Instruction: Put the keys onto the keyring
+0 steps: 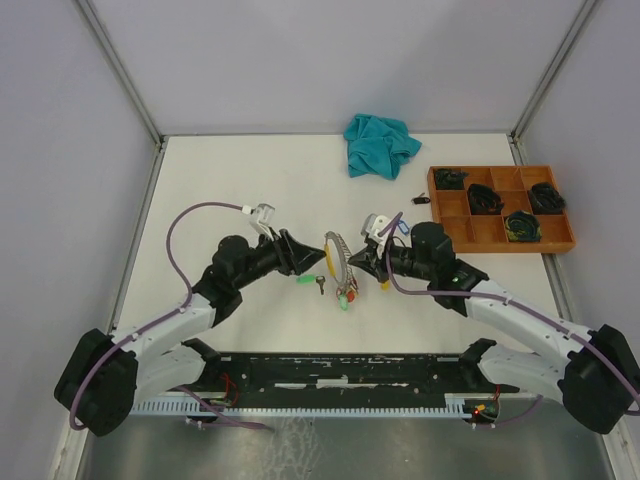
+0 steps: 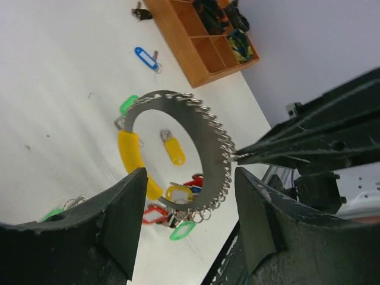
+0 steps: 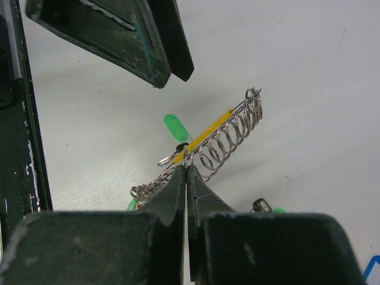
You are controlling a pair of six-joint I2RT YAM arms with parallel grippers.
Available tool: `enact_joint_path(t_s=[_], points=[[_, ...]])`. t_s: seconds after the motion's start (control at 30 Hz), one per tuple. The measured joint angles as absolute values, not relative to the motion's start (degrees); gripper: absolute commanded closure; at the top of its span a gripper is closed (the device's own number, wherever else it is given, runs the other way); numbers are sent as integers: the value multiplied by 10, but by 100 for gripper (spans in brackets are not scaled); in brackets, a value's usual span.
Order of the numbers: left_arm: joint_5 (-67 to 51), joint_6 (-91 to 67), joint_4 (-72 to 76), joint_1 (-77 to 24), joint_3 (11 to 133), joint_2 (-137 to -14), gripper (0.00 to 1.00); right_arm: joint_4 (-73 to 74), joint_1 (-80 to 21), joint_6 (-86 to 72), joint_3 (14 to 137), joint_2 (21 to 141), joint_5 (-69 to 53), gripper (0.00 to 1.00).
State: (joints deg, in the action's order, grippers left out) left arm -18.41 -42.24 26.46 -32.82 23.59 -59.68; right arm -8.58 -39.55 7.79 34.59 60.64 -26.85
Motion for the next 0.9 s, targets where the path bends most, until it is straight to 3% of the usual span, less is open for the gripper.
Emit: enact_joint_path(t_s=[0.23,0.43,0.7,0.9], points=[[-262,-326,373,-340,199,-618,34,-35,-387,76,369,640,-271,99],[-292,-301,464,-351,197,-709,41,-3,-387,74,387,670,-274,99],[-341,-280,604,-359,198,-860,41,15,-387,74,394,733,-275,99],[-375,-233,632,-359,199,-894,41,43,-387,81,418,755,-276,99]])
